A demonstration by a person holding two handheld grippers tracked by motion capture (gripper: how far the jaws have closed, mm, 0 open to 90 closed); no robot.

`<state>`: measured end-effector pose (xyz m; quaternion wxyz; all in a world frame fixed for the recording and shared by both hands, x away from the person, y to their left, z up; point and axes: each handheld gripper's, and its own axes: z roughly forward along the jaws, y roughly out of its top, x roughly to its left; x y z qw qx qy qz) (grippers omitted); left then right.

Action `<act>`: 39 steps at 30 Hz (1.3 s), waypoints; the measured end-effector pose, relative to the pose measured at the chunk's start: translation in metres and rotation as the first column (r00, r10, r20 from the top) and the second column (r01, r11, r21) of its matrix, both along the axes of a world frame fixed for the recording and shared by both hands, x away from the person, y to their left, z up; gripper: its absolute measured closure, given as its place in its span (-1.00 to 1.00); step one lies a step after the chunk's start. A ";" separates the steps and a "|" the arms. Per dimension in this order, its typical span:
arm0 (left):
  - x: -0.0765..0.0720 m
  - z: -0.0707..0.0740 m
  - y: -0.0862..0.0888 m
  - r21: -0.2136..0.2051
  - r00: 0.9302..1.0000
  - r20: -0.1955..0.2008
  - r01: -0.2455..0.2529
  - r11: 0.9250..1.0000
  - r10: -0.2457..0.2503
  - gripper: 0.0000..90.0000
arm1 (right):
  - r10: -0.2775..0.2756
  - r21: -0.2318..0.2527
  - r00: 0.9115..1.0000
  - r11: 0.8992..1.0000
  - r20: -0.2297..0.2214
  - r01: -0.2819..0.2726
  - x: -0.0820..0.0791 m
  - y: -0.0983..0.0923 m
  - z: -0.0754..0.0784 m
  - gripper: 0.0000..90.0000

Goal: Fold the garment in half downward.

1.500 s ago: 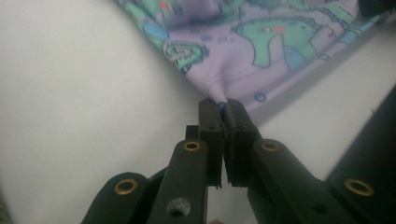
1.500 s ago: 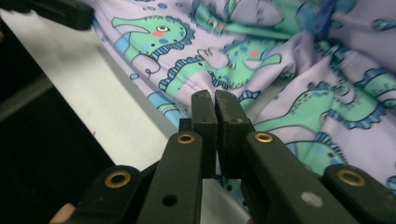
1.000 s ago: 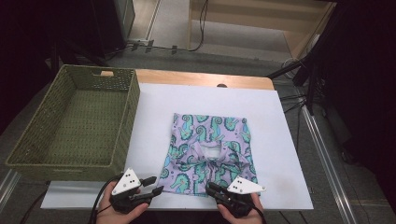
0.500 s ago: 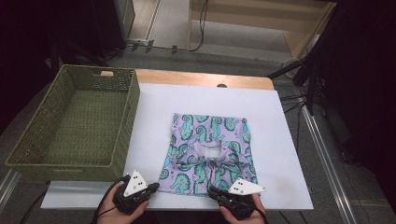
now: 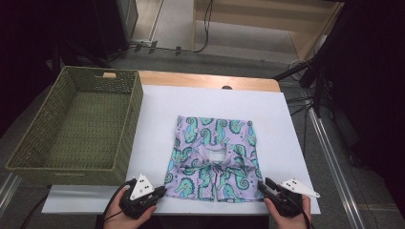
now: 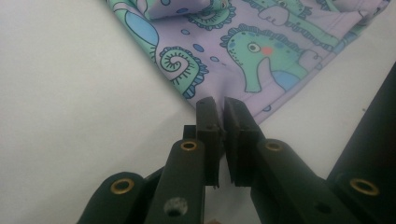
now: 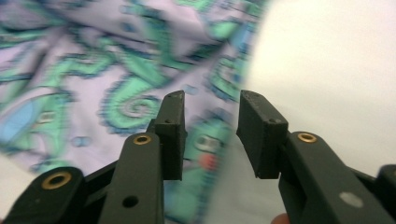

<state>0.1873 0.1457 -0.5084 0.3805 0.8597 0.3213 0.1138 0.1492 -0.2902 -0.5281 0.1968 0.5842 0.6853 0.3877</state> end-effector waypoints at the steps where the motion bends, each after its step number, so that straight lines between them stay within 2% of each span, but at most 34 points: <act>1: 0.000 0.000 0.000 0.003 1.000 0.007 -0.007 1.000 0.007 0.87 | 0.003 -0.003 1.000 1.000 -0.013 -0.003 0.001 -0.001 -0.001 0.34; 2: -0.001 0.001 0.001 0.006 1.000 0.009 -0.008 1.000 0.008 0.87 | 0.012 -0.003 1.000 1.000 -0.022 -0.012 0.002 0.000 -0.003 0.39; 5: 0.000 0.000 0.004 0.001 1.000 0.006 -0.009 1.000 0.009 0.87 | 0.025 0.003 0.999 1.000 -0.039 -0.025 0.002 -0.001 -0.002 0.74; 7: 0.000 -0.001 0.005 -0.012 1.000 -0.002 -0.009 1.000 0.009 0.87 | 0.011 0.002 0.999 1.000 -0.048 -0.011 0.001 -0.004 -0.001 0.79; 9: 0.000 0.000 0.005 -0.031 1.000 -0.011 0.001 1.000 -0.001 0.81 | 0.019 0.009 0.999 1.000 -0.051 -0.018 0.001 -0.005 -0.001 0.76; 10: 0.001 0.000 0.006 -0.060 1.000 -0.020 0.001 0.998 -0.002 0.68 | 0.024 0.011 0.999 1.000 -0.046 -0.024 0.001 -0.005 -0.001 0.67; 12: 0.002 0.004 0.008 -0.109 1.000 -0.019 -0.011 0.994 0.009 0.42 | 0.031 0.019 0.999 0.999 -0.020 -0.031 0.001 -0.003 0.001 0.48; 13: 0.003 0.006 0.007 -0.120 1.000 -0.013 -0.014 0.993 0.013 0.32 | 0.044 0.029 0.999 0.999 0.004 -0.044 0.002 -0.002 0.004 0.40; 17: 0.017 0.015 0.001 -0.159 0.999 -0.015 -0.034 0.987 0.032 0.16 | 0.108 0.024 0.993 0.994 0.049 -0.110 0.012 0.008 0.018 0.31; 21: 0.031 0.025 -0.017 -0.145 1.000 0.017 -0.019 0.989 0.021 0.15 | 0.138 0.025 0.988 0.990 0.064 -0.139 0.030 0.016 0.029 0.31; 25: 0.052 0.031 -0.038 -0.128 0.999 0.039 -0.013 0.992 0.018 0.14 | 0.143 0.026 0.988 0.989 0.056 -0.145 0.051 0.021 0.033 0.31; 30: 0.073 0.029 -0.053 -0.086 0.999 0.043 -0.021 0.996 0.024 0.11 | 0.154 0.039 0.987 0.987 0.039 -0.155 0.070 0.027 0.033 0.28; 33: 0.079 0.026 -0.059 -0.073 1.000 0.030 -0.003 0.997 0.005 0.23 | 0.175 0.006 0.984 0.985 0.013 -0.175 0.076 0.033 0.026 0.34; 34: 0.079 0.024 -0.060 -0.061 0.999 0.030 0.014 0.998 -0.012 0.36 | 0.176 -0.009 0.984 0.984 -0.001 -0.176 0.077 0.034 0.024 0.47; 36: 0.081 0.022 -0.064 -0.004 0.998 0.042 0.050 0.999 -0.049 0.69 | 0.174 -0.034 0.985 0.984 -0.010 -0.175 0.078 0.034 0.021 0.81; 37: 0.082 0.021 -0.064 0.002 0.998 0.042 0.055 0.998 -0.055 0.87 | 0.181 -0.038 0.983 0.983 -0.007 -0.181 0.077 0.033 0.020 0.91; 39: 0.084 0.025 -0.061 -0.003 0.997 0.050 0.053 0.999 -0.053 0.95 | 0.183 -0.050 0.983 0.982 0.015 -0.182 0.075 0.031 0.022 0.92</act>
